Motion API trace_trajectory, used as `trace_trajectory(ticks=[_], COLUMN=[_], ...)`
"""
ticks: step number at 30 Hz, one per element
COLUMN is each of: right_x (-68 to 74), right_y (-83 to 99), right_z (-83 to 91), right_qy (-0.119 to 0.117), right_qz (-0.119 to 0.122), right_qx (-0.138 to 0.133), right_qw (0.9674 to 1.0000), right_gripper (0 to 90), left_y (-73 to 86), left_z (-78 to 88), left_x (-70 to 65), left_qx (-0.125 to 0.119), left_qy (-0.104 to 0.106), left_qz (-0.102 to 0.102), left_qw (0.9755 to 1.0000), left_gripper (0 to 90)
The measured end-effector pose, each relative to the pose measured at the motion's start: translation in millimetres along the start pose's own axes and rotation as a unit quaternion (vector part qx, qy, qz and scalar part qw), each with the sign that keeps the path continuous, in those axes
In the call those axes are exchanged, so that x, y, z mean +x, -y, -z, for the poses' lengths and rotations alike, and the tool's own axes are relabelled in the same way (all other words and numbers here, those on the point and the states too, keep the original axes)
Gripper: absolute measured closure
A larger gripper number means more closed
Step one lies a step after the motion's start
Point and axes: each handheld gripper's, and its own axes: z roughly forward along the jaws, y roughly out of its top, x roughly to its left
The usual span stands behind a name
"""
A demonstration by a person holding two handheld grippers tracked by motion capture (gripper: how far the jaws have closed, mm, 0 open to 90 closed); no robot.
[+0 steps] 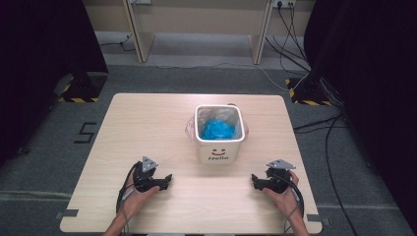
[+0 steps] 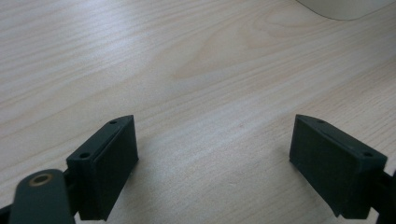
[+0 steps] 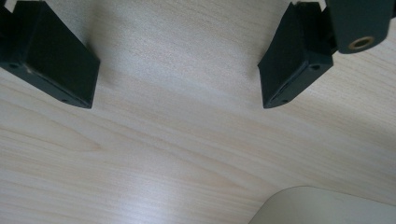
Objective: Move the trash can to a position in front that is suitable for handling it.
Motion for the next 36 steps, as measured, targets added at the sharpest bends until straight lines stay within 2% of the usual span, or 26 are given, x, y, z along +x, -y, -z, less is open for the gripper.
trace_trajectory(ticks=[12, 17, 20, 25, 29, 33, 36], right_x=[-3.0, -3.7, -5.9, -9.1, -12.6, -13.6, -12.5], right_y=[-1.4, -3.8, -8.3, -21.5, -33.9, -46.9, -56.6], right_z=[-0.9, -1.4, -2.1, -5.5, -12.2, -20.1, -26.6], right_qy=[0.004, 0.003, -0.005, -0.007, -0.007, -0.008, -0.02], right_qz=[-0.003, -0.012, -0.021, -0.035, -0.048, -0.049, -0.06], right_qx=[0.0, 0.002, -0.006, -0.025, -0.035, -0.041, -0.041], right_qw=[1.0, 0.9999, 0.9997, 0.9991, 0.9982, 0.998, 0.9972], right_gripper=[13.0, 13.9, 13.9, 14.4, 15.0, 15.7, 16.1], left_y=[0.2, -1.5, -6.1, -19.5, -36.4, -55.2, -65.4], left_z=[0.7, 1.9, 2.1, -1.2, -7.8, -19.0, -33.4], left_x=[0.8, 3.6, 2.9, 5.0, 5.9, 1.0, -3.0], left_qx=[-0.001, -0.015, -0.025, -0.041, -0.054, -0.064, -0.061], left_qy=[0.006, 0.023, 0.028, 0.03, 0.036, 0.044, 0.045], left_qz=[0.003, 0.044, 0.049, 0.068, 0.087, 0.097, 0.1], left_qw=[1.0, 0.9987, 0.9981, 0.9964, 0.9941, 0.9922, 0.9921], left_gripper=[14.0, 14.6, 14.6, 14.7, 14.7, 14.7, 14.8])
